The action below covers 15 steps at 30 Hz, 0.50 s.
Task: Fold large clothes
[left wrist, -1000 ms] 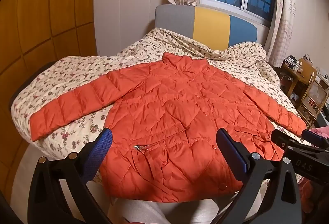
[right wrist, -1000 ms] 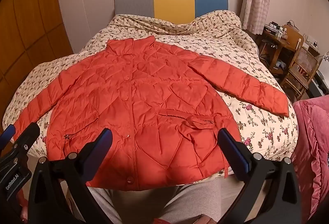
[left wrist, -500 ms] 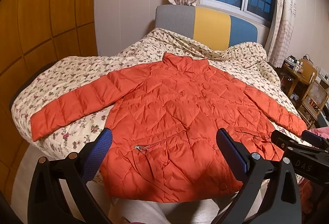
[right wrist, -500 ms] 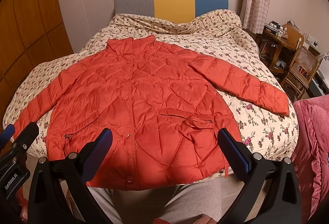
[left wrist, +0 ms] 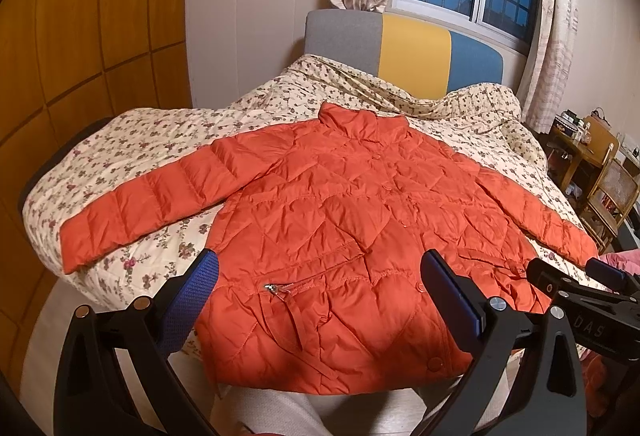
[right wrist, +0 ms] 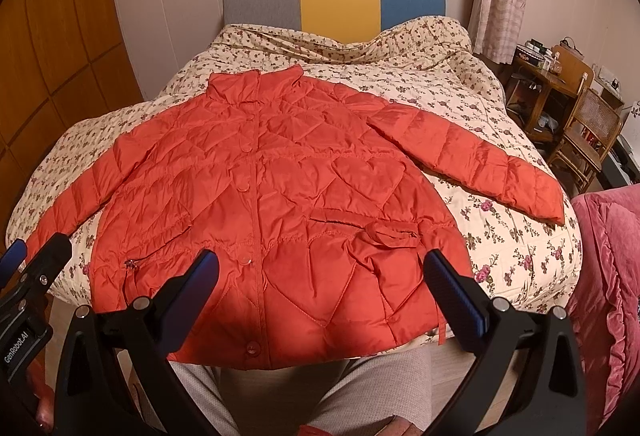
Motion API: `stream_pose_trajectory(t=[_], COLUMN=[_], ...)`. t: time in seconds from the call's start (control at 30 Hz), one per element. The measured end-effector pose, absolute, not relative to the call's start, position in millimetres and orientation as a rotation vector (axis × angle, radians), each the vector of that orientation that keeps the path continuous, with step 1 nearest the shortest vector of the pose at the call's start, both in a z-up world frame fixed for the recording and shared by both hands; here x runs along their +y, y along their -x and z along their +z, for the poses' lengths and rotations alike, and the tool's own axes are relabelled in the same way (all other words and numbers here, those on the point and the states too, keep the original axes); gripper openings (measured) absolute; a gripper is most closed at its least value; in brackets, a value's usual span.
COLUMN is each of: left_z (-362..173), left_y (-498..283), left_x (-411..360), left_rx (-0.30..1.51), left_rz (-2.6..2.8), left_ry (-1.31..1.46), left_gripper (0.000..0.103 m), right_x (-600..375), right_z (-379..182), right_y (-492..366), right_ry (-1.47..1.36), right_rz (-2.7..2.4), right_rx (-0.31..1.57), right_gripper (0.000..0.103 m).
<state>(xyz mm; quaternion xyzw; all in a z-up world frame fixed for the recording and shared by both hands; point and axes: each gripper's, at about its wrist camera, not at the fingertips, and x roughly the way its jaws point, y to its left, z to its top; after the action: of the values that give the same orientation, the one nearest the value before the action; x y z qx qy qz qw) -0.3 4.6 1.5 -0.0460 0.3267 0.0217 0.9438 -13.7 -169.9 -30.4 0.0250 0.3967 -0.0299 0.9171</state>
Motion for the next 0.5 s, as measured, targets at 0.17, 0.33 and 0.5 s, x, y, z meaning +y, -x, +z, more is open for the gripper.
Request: stream_pose_trajectory(t=[0.17, 0.33, 0.5], left_z=[1.7, 1.5, 1.5], left_y=[0.1, 0.3, 0.6], left_x=[4.9, 5.7, 5.7], left_rx=[0.666, 0.667, 0.667], left_rz=[0.042, 0.042, 0.043], left_ry=[0.096, 0.098, 0.097], left_gripper=[0.1, 0.1, 0.1], right_x=[-170.3, -171.9, -172.2], right_z=[-32.0, -31.2, -31.0], right_y=[14.2, 14.7, 14.2], right_ry=[-0.052, -0.052, -0.054], right_rz=[-0.061, -0.059, -0.06], right_rx=[0.819, 0.822, 0.821], right_gripper=[0.101, 0.101, 0.101])
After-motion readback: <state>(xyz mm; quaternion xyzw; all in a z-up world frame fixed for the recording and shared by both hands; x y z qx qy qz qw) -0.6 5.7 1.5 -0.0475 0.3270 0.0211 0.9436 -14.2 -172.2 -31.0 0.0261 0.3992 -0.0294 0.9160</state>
